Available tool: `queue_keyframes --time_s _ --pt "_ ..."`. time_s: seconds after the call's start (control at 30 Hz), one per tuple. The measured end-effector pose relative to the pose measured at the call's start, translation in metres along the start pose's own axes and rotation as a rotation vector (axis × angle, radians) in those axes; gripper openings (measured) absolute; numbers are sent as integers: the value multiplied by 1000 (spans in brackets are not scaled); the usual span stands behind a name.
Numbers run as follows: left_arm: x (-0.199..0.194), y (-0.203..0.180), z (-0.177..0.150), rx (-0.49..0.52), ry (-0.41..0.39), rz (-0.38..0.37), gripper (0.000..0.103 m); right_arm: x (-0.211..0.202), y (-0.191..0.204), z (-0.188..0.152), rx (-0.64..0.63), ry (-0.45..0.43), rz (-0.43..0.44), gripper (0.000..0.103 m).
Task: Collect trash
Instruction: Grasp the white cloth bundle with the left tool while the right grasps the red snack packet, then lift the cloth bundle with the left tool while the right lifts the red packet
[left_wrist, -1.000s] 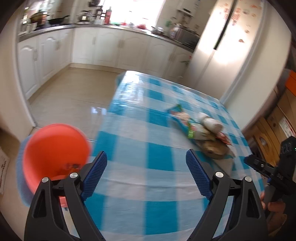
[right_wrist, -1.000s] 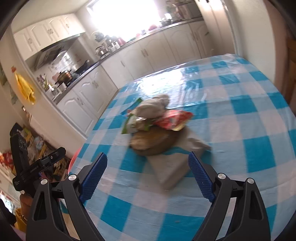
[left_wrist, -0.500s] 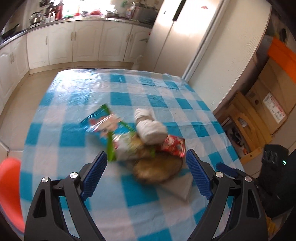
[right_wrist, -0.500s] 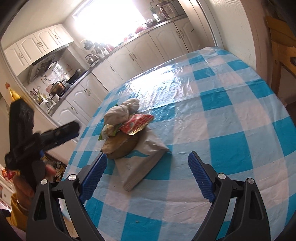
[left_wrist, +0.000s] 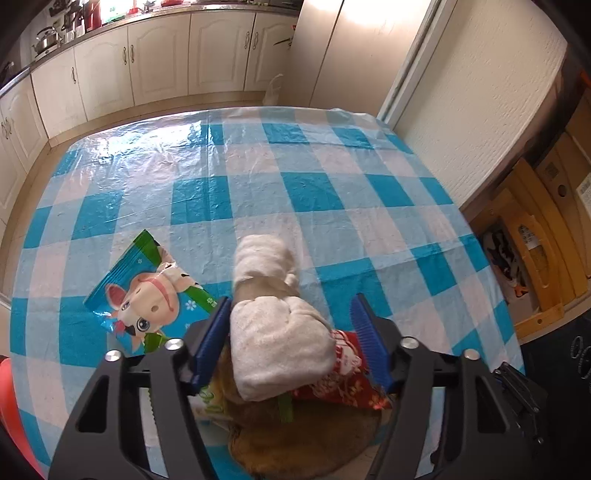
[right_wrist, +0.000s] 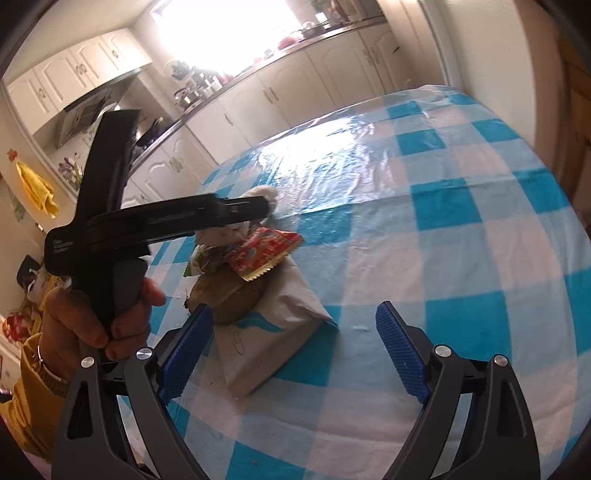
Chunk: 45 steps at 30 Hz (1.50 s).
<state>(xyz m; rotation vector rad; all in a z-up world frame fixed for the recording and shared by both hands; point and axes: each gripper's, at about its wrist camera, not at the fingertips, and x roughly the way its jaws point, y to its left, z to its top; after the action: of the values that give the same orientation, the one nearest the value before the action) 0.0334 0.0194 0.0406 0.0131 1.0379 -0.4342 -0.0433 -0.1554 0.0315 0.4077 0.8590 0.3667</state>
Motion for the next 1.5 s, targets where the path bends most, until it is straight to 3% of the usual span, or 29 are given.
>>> queue_keyframes --time_s 0.1,0.2,0.53,0.9,1.03,1.23,1.5 --pt "4 5 1 -19 4 4 48 7 7 5 -21 15 9 89" --pt "2 10 0 -31 -7 -3 46 15 12 10 -43 26 8 89" --pt "-19 29 -3 -85 -74 -39 44 48 22 30 -99 74 -6 89" --pt "-63 61 -24 -166 -156 -63 44 76 42 43 -287 107 -50 89" --pt "-71 76 -38 -200 -160 -55 44 73 47 39 -315 99 -40 71" --pt "-80 99 -61 -254 -158 -47 44 68 54 34 -320 100 -34 55" --pt "-92 120 -88 -292 -166 -49 44 62 61 26 -318 80 -75 55"
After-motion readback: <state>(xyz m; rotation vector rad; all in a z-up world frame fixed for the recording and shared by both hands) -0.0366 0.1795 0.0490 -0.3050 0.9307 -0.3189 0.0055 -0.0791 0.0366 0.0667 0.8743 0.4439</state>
